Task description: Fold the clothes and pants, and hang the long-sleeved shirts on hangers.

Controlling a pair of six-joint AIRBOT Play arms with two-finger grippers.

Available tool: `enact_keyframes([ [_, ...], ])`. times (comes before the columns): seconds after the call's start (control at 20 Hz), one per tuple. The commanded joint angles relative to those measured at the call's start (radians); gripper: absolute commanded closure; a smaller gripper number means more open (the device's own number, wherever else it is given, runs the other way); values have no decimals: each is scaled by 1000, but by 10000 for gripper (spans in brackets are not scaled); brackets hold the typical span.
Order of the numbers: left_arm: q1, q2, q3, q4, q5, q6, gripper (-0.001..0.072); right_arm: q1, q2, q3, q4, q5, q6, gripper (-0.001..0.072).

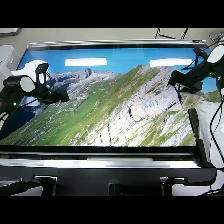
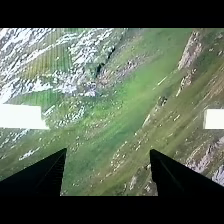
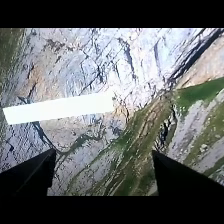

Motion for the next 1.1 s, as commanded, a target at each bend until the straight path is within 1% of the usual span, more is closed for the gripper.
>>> enact_keyframes([
  [0.0,0,-18,0,13,156,2,106,1,-1,0,-40,-133,0,17],
  [0.05,5,-19,2,90,238,1,105,1,-1,0,-50,-194,0,14],
  [0.1,21,-19,17,167,286,0,105,1,-1,0,-51,-223,-5,9],
  [0.15,62,-21,46,218,312,-48,105,1,-1,0,-51,-228,-41,10],
  [0.2,126,-26,70,224,315,-153,105,1,-2,-1,-53,-224,-89,12],
  [0.25,216,-32,80,183,309,-248,102,1,-4,-1,-53,-215,-99,12],
  [0.3,321,-40,79,84,291,-282,95,1,-10,-1,-53,-198,-109,12],
  [0.4,514,-80,74,-144,220,-278,89,1,-24,-1,-50,-156,-140,13],
  [0.45,599,-107,64,-263,198,-251,14,1,-31,-5,-50,-142,-152,17],
  [0.5,664,-134,48,-374,203,-200,-13,1,-39,-10,-47,-130,-163,19],
  [0.6,723,-188,31,-532,256,-71,-13,1,-53,-25,-45,-120,-166,20],
  [0.7,718,-243,32,-627,349,33,-13,1,-65,-45,-37,-118,-166,21],
  [0.75,705,-272,32,-662,405,66,-13,1,-71,-51,-24,-114,-165,21],
  [0.9,667,-351,32,-685,534,76,-13,1,-79,-51,27,-70,-165,21],
  [1.0,645,-401,32,-702,551,72,-13,1,-79,-51,52,-12,-153,20],
  [1.05,634,-423,32,-716,549,50,-13,1,-79,-50,61,15,-145,20],
])
